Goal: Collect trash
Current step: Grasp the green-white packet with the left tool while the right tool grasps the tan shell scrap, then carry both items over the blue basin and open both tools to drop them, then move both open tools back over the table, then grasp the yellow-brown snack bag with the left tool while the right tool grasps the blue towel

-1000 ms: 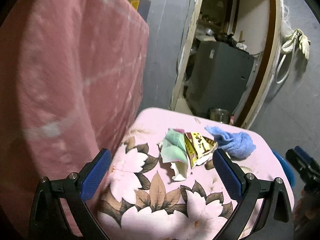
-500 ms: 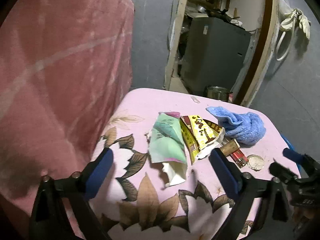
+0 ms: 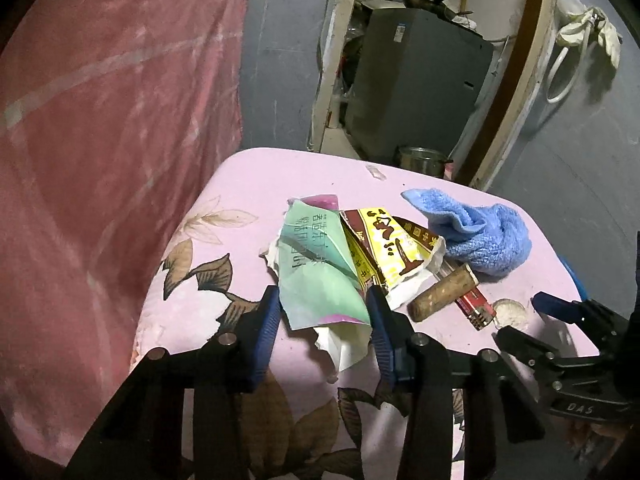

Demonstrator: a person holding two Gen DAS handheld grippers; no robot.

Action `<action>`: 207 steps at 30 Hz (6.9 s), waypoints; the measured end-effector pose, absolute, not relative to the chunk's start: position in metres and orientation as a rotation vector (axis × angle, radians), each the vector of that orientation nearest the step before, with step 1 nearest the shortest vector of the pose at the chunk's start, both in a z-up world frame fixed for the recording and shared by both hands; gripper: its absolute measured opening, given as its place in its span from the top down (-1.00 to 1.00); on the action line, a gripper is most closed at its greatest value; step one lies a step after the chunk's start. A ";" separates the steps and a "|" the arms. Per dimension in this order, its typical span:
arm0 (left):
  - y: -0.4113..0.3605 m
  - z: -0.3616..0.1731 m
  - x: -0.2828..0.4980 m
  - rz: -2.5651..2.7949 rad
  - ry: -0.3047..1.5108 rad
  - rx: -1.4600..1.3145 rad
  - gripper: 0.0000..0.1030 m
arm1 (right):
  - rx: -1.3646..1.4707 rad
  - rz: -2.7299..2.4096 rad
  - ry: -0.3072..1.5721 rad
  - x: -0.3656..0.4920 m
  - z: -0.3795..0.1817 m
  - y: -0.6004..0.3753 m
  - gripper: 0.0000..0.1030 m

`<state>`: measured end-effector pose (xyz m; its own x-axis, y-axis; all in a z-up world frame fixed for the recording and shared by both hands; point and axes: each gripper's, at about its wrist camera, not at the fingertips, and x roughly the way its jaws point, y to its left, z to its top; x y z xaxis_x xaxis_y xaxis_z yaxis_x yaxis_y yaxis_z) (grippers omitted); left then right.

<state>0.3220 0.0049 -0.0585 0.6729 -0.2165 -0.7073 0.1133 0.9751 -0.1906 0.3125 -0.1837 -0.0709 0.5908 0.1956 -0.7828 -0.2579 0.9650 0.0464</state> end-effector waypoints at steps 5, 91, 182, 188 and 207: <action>0.005 -0.059 0.319 -0.189 0.818 -0.148 0.39 | -0.084 0.279 0.896 0.311 -0.071 -0.183 -0.31; -0.366 -0.063 0.336 -0.666 0.910 0.018 0.56 | 0.293 -0.214 0.529 0.221 -0.067 -0.483 0.13; 0.013 -0.030 0.308 -0.143 0.703 -0.206 -0.89 | 0.086 0.246 0.513 0.309 0.001 -0.218 -1.00; 0.006 -0.039 0.330 -0.171 0.774 -0.197 -0.87 | 0.090 0.277 0.646 0.339 -0.016 -0.214 -0.96; -0.023 -0.050 0.369 -0.265 0.895 -0.188 -0.20 | 0.083 0.332 0.851 0.385 -0.050 -0.203 -0.25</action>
<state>0.3686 -0.0232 -0.0499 0.5967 -0.3045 -0.7424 0.1488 0.9511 -0.2705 0.3847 -0.2034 -0.0505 0.6110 0.3202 -0.7240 -0.2544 0.9455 0.2034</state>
